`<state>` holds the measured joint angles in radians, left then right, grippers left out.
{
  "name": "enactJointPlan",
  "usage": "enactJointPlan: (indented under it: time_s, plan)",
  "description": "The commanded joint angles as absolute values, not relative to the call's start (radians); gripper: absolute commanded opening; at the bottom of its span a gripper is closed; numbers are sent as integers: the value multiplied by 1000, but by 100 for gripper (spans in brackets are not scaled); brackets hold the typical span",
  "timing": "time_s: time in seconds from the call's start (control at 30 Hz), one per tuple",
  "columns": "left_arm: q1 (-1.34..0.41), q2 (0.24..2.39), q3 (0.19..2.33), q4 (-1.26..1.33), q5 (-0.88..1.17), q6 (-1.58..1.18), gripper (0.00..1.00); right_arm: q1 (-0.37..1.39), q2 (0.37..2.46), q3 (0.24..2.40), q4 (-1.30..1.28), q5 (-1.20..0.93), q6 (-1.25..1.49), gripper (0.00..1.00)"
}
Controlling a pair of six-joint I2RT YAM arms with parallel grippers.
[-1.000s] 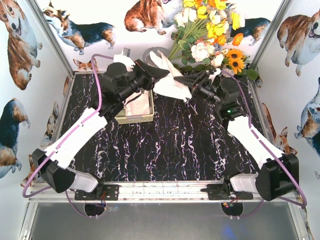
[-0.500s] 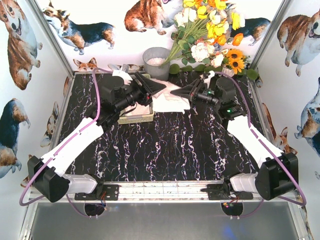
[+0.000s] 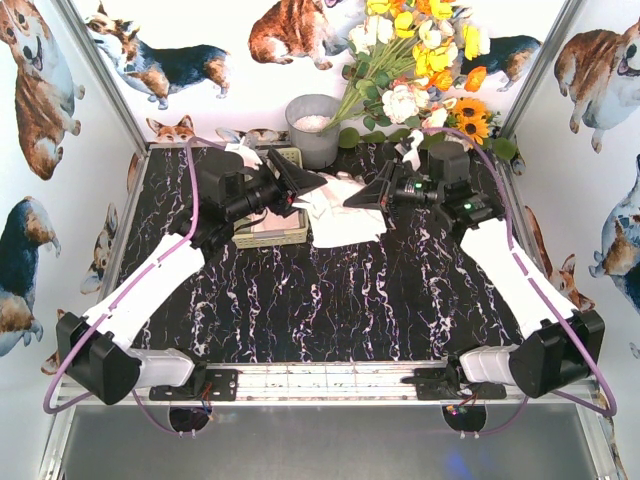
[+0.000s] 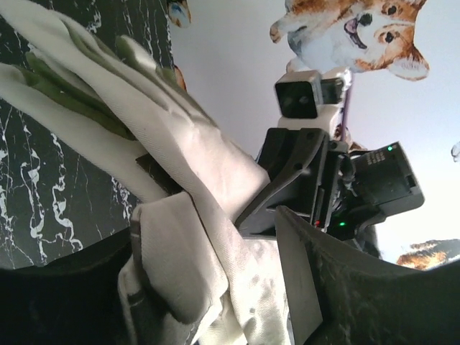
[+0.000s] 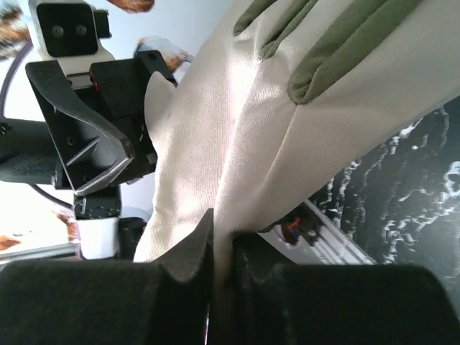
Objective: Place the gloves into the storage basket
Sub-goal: Turn over the glove, then place the glove in the bin.
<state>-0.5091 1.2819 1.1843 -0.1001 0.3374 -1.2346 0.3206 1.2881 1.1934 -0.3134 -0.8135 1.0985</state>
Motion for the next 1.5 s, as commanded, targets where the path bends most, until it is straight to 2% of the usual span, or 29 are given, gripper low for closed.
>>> enactJointPlan:
  time_s: [0.0, 0.17, 0.37, 0.47, 0.73, 1.07, 1.27, 1.47]
  plan:
    - [-497, 1302, 1195, -73, 413, -1213, 53, 335, 1302, 1336, -525, -796, 839, 0]
    - [-499, 1342, 1214, -64, 462, -1206, 51, 380, 1336, 1430, -688, -679, 705, 0]
    - [-467, 1341, 1256, -233, 407, -1057, 12, 523, 1401, 1537, -749, -384, 589, 0]
    - [-427, 1346, 1256, -294, 415, -977, 0, 586, 1461, 1584, -726, -266, 529, 0]
    - [-293, 1386, 1296, -414, 320, -705, 0, 668, 1671, 1651, -467, -115, 426, 0]
    - [-217, 1504, 1285, -292, 182, -433, 0, 687, 1967, 1775, -244, 15, 324, 0]
    - [-177, 1608, 1309, -190, 145, -351, 0, 687, 2105, 1881, -224, 60, 295, 0]
    - [-154, 1780, 1413, -226, 157, -323, 0, 682, 2234, 2002, -267, 83, 323, 0]
